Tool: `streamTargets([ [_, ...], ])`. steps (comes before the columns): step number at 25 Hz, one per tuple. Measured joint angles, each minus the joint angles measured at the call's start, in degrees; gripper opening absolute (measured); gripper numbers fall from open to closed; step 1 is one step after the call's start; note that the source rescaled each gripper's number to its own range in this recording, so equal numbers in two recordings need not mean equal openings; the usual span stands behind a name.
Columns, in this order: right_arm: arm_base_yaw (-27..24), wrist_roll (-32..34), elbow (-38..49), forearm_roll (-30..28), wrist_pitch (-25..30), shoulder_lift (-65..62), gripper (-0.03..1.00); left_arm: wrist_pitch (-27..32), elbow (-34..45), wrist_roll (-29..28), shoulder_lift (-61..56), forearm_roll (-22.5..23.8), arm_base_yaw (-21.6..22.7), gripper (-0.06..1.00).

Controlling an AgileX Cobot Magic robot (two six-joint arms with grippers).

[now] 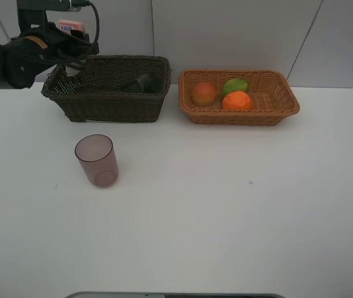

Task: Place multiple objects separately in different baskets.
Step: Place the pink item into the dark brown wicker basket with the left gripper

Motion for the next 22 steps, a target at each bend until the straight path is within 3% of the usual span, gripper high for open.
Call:
streamTargets([
  [9, 0.0, 0.0, 0.0, 0.0, 0.0, 0.0, 0.83, -1.97, -5.05, -2.51, 8.6, 0.0, -0.01, 0.7],
  [22, 0.0, 0.0, 0.0, 0.0, 0.0, 0.0, 0.83, 4.68, -6.44, -3.24, 10.5, 2.59, -0.8, 0.7],
])
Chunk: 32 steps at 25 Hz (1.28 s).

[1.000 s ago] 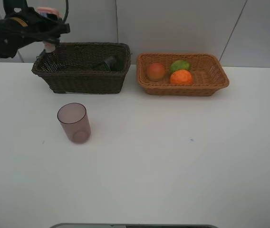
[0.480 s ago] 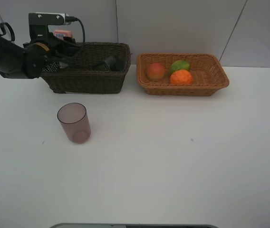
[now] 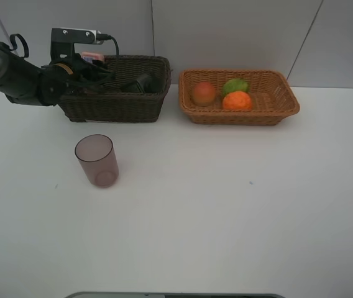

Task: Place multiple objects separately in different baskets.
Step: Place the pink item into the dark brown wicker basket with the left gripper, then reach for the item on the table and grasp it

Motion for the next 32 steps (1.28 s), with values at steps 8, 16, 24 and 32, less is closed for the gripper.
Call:
streamTargets([
  [8, 0.0, 0.0, 0.0, 0.0, 0.0, 0.0, 0.83, 0.85, -0.06, 0.0, -1.49, 0.23, -0.07, 0.78],
  [16, 0.0, 0.0, 0.0, 0.0, 0.0, 0.0, 0.83, 5.54, -0.53, 0.0, -6.19, 0.23, -0.07, 0.86],
  [24, 0.0, 0.0, 0.0, 0.0, 0.0, 0.0, 0.83, 25.04, -0.53, 0.05, -15.39, 0.38, -0.07, 0.86],
  [32, 0.0, 0.0, 0.0, 0.0, 0.0, 0.0, 0.83, 48.44, -0.53, -2.84, -22.62, 0.91, -0.52, 0.86],
])
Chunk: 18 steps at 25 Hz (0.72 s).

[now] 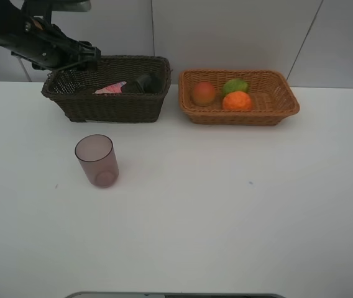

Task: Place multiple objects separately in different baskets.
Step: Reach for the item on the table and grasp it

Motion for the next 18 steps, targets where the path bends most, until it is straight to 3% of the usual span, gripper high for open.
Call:
streamTargets([
  [6, 0.0, 0.0, 0.0, 0.0, 0.0, 0.0, 0.83, 14.25, 0.0, -2.49, -3.74, 2.11, -2.35, 0.86],
  [12, 0.0, 0.0, 0.0, 0.0, 0.0, 0.0, 0.83, 21.93, 0.0, -3.17, -8.55, 2.93, -7.15, 0.86],
  [18, 0.0, 0.0, 0.0, 0.0, 0.0, 0.0, 0.83, 25.72, 2.22, -4.79, -9.9, 3.9, -11.06, 0.86],
])
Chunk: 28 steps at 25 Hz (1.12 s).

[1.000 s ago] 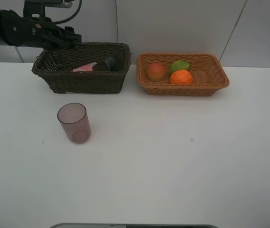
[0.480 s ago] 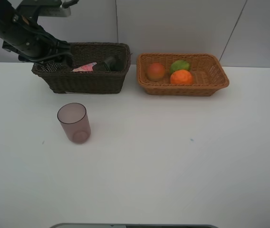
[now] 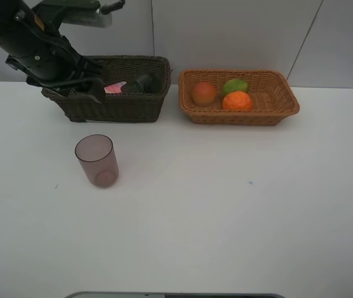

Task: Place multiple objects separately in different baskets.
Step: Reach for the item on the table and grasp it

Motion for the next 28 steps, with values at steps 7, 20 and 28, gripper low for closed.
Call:
streamTargets([
  [7, 0.0, 0.0, 0.0, 0.0, 0.0, 0.0, 0.83, 1.29, 3.17, 0.0, 0.0, 0.52, -2.49, 0.86],
  [20, 0.0, 0.0, 0.0, 0.0, 0.0, 0.0, 0.83, 2.1, 6.57, 0.18, 1.08, 1.57, -2.08, 1.0],
  [28, 0.0, 0.0, 0.0, 0.0, 0.0, 0.0, 0.83, -0.12, 6.57, 0.23, 3.44, 1.57, -0.76, 1.0],
])
